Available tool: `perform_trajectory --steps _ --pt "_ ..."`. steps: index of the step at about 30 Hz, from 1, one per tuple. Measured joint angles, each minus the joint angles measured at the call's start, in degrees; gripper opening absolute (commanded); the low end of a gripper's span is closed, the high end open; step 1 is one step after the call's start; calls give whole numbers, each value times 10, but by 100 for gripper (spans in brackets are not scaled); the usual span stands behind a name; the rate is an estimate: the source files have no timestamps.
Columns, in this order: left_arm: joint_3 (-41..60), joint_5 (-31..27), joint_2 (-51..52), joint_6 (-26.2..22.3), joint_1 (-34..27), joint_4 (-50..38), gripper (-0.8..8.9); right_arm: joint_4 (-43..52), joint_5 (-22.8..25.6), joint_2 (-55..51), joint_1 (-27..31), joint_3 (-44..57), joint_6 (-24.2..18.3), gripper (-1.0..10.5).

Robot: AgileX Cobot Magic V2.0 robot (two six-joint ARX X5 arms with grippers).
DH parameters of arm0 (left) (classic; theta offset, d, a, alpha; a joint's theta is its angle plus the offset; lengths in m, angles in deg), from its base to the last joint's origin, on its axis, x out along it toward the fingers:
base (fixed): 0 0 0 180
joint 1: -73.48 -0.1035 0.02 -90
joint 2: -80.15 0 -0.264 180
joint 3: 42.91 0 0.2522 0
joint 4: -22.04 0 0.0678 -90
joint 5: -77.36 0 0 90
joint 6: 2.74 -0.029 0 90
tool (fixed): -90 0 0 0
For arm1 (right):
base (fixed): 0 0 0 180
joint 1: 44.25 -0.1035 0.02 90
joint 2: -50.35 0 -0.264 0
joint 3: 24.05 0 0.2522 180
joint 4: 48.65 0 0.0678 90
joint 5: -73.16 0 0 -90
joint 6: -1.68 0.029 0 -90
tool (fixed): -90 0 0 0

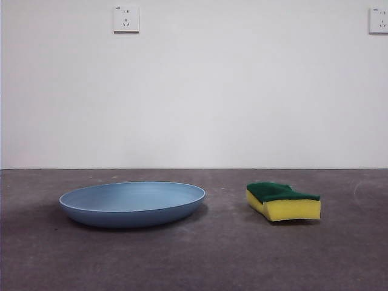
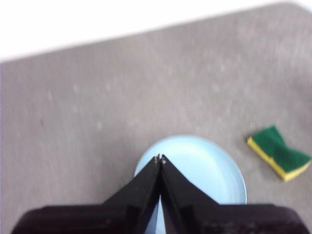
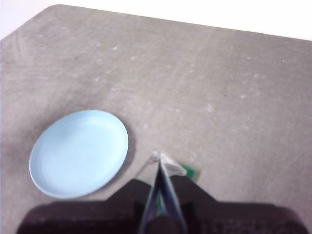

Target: Pick up the plate,pick up the cloth,clean the plate with the cloth

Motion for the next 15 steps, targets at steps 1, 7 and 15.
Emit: perform_trajectory --steps 1,7,15 --pt "17 -2 19 -1 1 -17 -8 18 0 -19 0 30 -1 -11" --pt "194 -16 131 -2 3 -106 -8 159 2 -143 0 223 -1 -11" --pt "252 -15 178 23 3 -82 -3 167 2 -161 0 245 -1 2"
